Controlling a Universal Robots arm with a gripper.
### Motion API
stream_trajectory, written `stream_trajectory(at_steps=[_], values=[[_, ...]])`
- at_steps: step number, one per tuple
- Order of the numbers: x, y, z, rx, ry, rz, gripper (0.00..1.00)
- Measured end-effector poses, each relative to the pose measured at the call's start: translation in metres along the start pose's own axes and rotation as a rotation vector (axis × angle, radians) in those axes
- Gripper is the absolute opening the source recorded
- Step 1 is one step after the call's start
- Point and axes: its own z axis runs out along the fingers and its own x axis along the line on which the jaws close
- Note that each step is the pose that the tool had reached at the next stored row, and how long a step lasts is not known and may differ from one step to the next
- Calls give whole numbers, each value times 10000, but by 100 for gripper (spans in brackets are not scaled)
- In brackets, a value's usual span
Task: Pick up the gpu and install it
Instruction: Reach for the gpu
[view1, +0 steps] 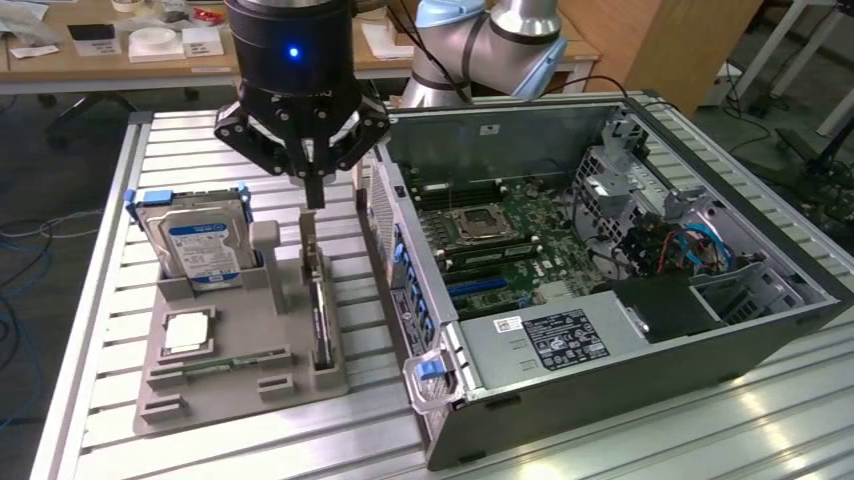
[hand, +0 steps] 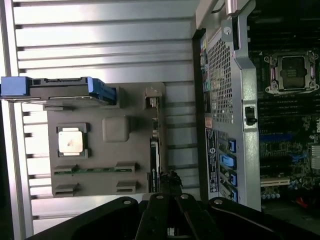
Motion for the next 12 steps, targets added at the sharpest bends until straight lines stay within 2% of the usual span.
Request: stream_trajectory(at_steps=[3, 12], values=[[-5, -54, -1, 14, -4, -1, 11], [89, -64, 16, 22, -3, -1, 11]])
